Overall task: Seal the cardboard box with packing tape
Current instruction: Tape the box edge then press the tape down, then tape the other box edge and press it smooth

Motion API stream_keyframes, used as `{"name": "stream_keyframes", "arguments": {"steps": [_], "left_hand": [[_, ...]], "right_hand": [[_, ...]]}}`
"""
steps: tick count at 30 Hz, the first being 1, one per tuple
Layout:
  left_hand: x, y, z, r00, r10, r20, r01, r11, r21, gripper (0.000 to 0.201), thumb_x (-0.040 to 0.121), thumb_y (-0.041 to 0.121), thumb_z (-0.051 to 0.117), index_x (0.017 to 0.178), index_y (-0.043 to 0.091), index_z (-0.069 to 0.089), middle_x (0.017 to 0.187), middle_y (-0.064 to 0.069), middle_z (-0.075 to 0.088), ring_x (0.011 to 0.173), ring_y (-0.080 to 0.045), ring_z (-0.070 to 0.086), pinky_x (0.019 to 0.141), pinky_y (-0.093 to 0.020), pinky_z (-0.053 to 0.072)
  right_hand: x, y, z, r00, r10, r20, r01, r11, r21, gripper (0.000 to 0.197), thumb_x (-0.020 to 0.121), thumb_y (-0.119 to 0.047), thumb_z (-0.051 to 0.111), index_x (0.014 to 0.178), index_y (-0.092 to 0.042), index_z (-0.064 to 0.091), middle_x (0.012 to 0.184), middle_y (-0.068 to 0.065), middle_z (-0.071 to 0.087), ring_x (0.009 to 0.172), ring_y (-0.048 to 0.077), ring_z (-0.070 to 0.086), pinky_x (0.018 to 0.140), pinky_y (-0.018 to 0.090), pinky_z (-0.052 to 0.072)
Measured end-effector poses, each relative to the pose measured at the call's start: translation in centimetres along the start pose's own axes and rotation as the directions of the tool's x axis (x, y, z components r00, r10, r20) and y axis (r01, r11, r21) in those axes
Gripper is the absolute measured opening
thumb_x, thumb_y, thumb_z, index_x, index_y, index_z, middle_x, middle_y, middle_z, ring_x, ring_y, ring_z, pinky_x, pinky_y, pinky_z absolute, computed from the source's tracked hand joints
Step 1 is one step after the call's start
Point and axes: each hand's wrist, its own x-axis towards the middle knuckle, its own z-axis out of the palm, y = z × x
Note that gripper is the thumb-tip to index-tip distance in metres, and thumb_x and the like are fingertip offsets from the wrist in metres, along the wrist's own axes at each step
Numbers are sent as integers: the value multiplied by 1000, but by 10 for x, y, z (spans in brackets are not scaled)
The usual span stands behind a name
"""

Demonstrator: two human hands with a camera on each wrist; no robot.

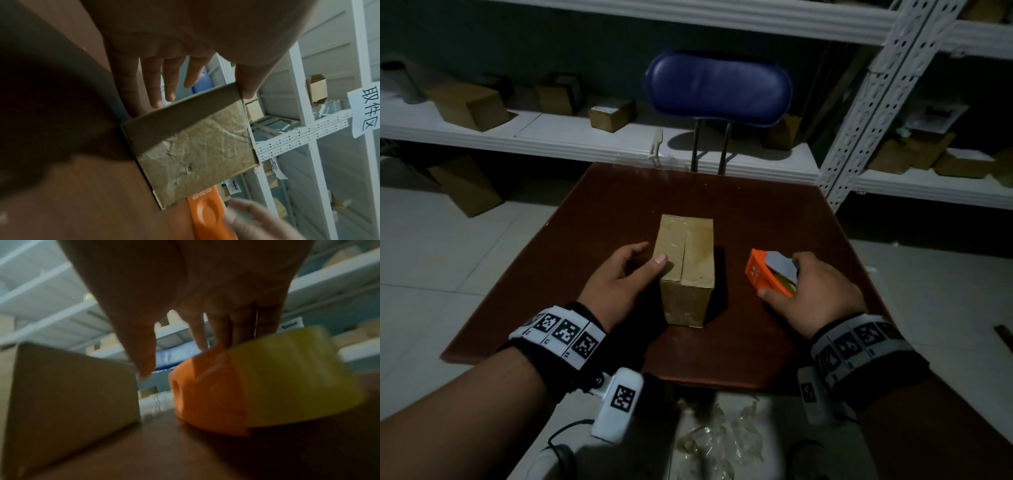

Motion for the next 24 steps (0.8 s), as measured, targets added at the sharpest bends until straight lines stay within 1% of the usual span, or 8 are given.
{"name": "stream_keyframes", "arguments": {"steps": [5,9,11,14,16,18,20,24], "left_hand": [[0,3,-1,999,-17,-43,17,1000,12,81,71,71,64,138,26,54,134,2,58,121,-19,55,106,-42,43],[2,11,-7,976,106,-193,-105,994,13,68,73,68,68,127,27,62,122,9,64,115,-12,60,103,-44,48],[1,17,-9,947,193,-256,-186,981,51,49,83,54,69,121,24,64,112,15,65,107,-6,61,99,-39,51],[-3,29,-14,912,300,-279,-279,953,115,29,91,38,65,116,23,66,109,9,68,102,-11,64,91,-37,53],[-7,37,-15,906,336,-258,-318,942,110,22,93,34,65,112,25,67,107,3,71,100,-13,67,86,-36,54],[-11,45,-12,921,333,-204,-335,942,29,16,93,31,64,107,24,69,95,-1,74,86,-14,68,77,-36,54],[-17,54,-5,943,312,-116,-326,937,-128,18,91,29,65,104,18,70,87,-4,74,75,-20,63,69,-35,51],[-28,64,9,984,153,94,-103,908,-407,44,86,39,63,110,3,68,100,-15,71,79,-19,60,65,-32,51]], "right_hand": [[-3,-2,4,997,-20,80,33,985,-170,70,86,-62,61,142,-29,34,123,-1,67,113,26,64,92,43,46],[-3,-1,-2,997,-41,64,46,996,-83,57,94,-45,58,144,-27,37,126,2,66,114,27,63,98,43,45],[-4,2,-11,998,-59,10,59,998,-11,55,93,-41,55,144,-26,40,127,5,65,115,30,63,98,42,45],[-7,6,-32,993,-35,-111,60,971,230,47,92,-39,52,138,-28,50,121,10,68,108,34,64,88,38,45],[-10,8,-43,973,-4,-231,92,923,373,35,95,-44,51,127,-32,59,109,5,72,100,30,65,77,31,41],[-15,6,-52,940,13,-342,175,840,514,29,93,-56,56,110,-35,68,91,-12,70,85,6,65,71,20,42],[-20,0,-59,922,-7,-388,268,734,624,24,90,-58,61,101,-38,70,88,-23,65,78,-13,59,65,4,37],[-33,-7,-66,883,-153,-444,443,583,681,15,89,-47,68,101,-40,71,93,-22,71,87,-9,65,70,3,43]]}}
